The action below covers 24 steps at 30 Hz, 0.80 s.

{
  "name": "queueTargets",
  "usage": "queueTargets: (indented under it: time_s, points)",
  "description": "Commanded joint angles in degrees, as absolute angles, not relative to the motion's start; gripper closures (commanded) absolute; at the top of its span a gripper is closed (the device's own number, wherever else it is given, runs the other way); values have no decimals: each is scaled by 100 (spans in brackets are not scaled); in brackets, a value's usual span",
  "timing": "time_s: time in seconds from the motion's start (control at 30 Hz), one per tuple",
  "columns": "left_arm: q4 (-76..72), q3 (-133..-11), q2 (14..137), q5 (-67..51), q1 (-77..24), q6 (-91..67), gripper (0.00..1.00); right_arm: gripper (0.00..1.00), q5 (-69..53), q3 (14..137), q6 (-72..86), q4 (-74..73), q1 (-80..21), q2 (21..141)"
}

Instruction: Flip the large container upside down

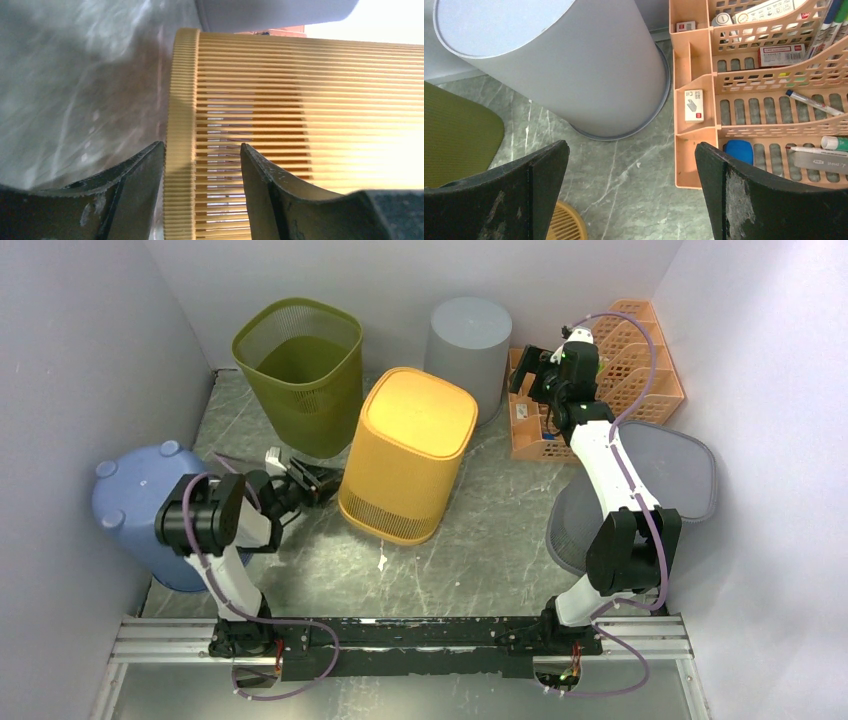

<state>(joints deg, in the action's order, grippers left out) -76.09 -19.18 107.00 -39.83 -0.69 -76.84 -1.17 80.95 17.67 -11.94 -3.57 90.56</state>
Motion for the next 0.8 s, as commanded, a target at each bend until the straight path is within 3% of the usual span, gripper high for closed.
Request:
queueTargets:
  time_s: [0.0,0.23,0.47,0.77]
  points:
    - [-5578,-2535,9668,-3838,-64,-6188,32,0,-273,8393,1678,-1372,-312,9052]
    - [-3659,-3016,9118,-3484,-77,-5231,32,0,-350,8395,1655,-1398,-316,8983]
    - [-3409,-2920,9008,-3197,-153,-4992,33,0,-506,8431,1712,-1417,-313,8986]
    - [-2442,-3830,8893,-1977,-909,-4491,33,0,-889,8752,1725,-1659,-348,8709]
